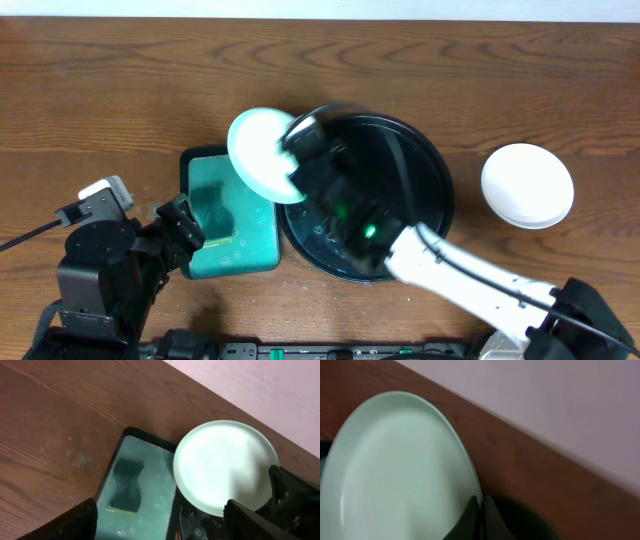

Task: Clean dirty plates on tray and stack at the side
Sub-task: 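Carry the green plate right and stack it on the white plate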

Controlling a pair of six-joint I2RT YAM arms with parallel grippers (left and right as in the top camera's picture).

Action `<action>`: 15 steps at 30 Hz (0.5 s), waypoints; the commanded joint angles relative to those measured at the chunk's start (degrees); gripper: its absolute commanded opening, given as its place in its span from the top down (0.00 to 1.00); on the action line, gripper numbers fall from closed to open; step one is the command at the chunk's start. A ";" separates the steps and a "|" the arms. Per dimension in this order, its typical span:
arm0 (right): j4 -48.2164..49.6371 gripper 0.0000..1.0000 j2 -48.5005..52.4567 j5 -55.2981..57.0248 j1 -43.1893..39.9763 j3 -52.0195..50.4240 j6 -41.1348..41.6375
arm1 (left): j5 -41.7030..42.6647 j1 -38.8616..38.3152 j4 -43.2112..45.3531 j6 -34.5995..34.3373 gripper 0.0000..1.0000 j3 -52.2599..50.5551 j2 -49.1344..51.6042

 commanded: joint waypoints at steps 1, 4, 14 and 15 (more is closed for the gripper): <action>-0.37 0.99 -4.61 -18.69 -6.64 0.57 15.65 | -0.04 0.17 0.02 0.13 0.19 1.03 0.00; -1.95 0.99 -8.79 -27.15 -14.99 0.57 18.29 | -0.02 0.17 0.02 0.13 0.19 1.03 0.00; -33.27 0.99 -11.02 -28.96 -55.98 0.55 26.71 | -0.04 0.17 0.02 0.13 0.19 1.03 0.00; -34.40 0.99 -10.19 -28.98 -59.23 0.55 26.71 | -0.04 0.17 0.02 0.13 0.19 1.03 0.00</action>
